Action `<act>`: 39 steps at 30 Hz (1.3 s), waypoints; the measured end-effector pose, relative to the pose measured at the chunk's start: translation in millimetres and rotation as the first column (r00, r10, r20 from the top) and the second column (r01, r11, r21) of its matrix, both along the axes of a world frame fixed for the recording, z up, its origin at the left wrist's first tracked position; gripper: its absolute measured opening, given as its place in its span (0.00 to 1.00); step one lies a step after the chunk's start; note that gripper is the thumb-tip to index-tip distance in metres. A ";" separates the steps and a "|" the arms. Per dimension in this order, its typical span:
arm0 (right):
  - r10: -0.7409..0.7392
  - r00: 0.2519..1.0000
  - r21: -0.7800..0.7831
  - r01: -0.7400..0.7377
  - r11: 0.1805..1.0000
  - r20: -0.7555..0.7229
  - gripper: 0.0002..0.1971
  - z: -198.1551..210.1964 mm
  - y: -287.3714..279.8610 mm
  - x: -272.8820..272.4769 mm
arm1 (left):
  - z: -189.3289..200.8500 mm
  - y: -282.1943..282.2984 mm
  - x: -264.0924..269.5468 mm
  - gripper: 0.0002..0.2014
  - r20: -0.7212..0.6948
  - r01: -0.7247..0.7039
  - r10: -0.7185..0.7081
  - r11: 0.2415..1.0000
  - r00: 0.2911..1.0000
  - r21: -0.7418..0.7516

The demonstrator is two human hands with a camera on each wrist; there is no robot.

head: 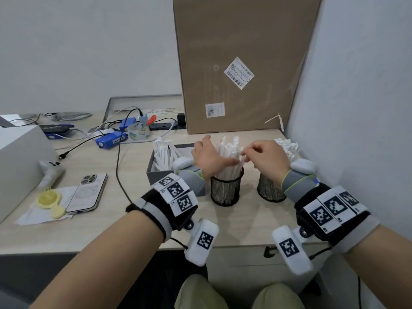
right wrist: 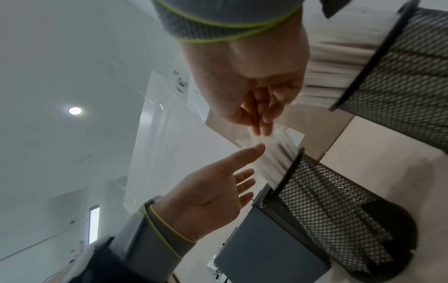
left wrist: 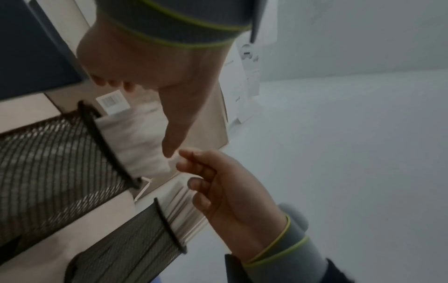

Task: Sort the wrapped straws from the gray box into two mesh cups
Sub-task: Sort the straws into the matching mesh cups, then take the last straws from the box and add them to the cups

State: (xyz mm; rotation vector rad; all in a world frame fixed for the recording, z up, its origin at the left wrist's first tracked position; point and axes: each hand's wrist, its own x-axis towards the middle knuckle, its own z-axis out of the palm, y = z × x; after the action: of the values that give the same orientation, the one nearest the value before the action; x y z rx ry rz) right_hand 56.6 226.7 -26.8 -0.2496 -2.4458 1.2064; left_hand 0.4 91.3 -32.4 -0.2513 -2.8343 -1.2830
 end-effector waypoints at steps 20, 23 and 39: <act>0.067 0.958 0.321 -0.159 0.934 0.280 0.08 2.2 -113.3 -47.3 | -12.4 -137.1 -47.4 0.17 0.309 -0.172 0.158 0.985 0.938 0.017; -0.007 0.944 0.360 -0.119 0.926 0.330 0.12 -2.5 -113.8 -52.4 | -23.4 -137.7 -46.1 0.14 0.222 -0.241 0.225 0.969 0.949 0.047; -0.057 0.956 0.605 -0.134 0.785 0.287 0.03 -9.4 -115.1 -27.9 | -22.9 -131.8 -9.4 0.31 -0.642 -0.123 -0.149 0.925 0.752 -0.360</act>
State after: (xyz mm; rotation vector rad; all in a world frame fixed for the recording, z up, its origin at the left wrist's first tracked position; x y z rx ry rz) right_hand 28.7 111.6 -36.2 -0.1881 -2.9599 0.3219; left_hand -9.0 -40.5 -55.3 -0.5988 -2.3954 -0.4549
